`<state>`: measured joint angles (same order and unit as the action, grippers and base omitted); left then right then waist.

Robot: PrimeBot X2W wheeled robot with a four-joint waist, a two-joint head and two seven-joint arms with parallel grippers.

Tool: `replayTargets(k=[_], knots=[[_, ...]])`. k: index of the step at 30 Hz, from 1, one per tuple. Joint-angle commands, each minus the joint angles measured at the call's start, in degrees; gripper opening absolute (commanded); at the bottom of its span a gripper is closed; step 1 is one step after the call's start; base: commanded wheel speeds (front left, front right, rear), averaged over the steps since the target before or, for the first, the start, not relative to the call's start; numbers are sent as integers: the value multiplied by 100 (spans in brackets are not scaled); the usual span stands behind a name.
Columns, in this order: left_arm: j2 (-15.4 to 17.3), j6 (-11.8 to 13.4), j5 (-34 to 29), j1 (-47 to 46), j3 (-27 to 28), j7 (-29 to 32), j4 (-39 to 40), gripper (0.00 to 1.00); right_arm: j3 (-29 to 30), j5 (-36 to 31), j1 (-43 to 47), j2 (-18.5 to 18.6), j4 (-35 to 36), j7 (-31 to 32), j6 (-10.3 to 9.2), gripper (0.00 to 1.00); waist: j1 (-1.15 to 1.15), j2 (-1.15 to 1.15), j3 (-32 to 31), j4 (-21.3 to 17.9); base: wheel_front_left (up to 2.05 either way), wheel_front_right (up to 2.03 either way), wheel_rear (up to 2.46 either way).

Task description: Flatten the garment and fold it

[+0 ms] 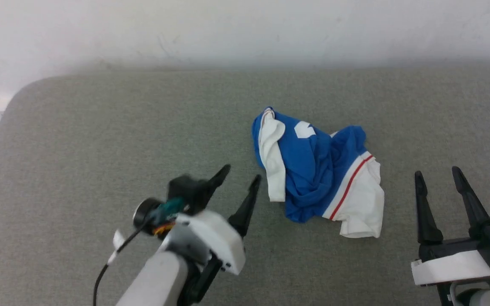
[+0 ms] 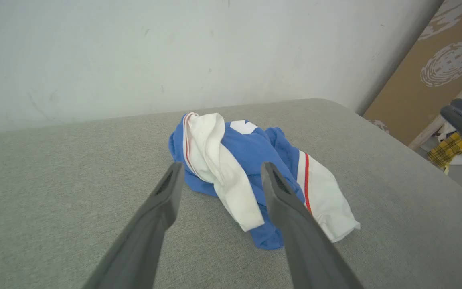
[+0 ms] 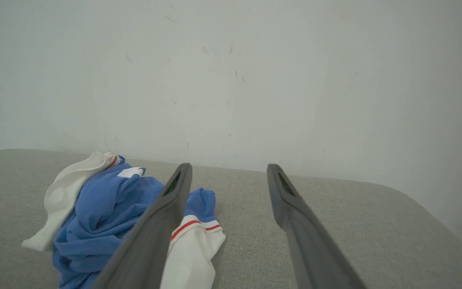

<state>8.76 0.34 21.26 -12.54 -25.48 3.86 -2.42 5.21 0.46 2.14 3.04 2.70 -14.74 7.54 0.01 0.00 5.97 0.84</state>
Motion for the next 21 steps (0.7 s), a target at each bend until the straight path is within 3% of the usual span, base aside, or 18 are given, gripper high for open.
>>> replayTargets(k=[1, 8, 15, 17, 21], knots=[[-14, -53, -6, -290, -83, 293, -120, 100, -30, -15, -127, -16, 16, -26, -5, 100, -1, 0, 330, -269, 0, 0, 0], [-110, -50, -51, -1310, -213, 1283, -935, 100, -59, 99, -370, -16, -5, -26, -5, 100, -1, 0, 722, -629, 0, 0, 0], [-119, -110, -122, -1795, -291, 1445, -1635, 100, -54, 186, -480, -16, -37, -26, -5, 100, -1, 0, 919, -791, 0, 0, 0], [-126, -146, -73, -1837, -283, 1442, -1771, 0, -35, 200, -497, -16, -49, -26, -5, 100, -1, 0, 932, -790, 0, 0, 0], [-120, -180, 39, -1810, -178, 1159, -1757, 0, 16, 213, -482, -16, -77, -26, -5, 100, -1, 0, 853, -674, 0, 0, 0]])
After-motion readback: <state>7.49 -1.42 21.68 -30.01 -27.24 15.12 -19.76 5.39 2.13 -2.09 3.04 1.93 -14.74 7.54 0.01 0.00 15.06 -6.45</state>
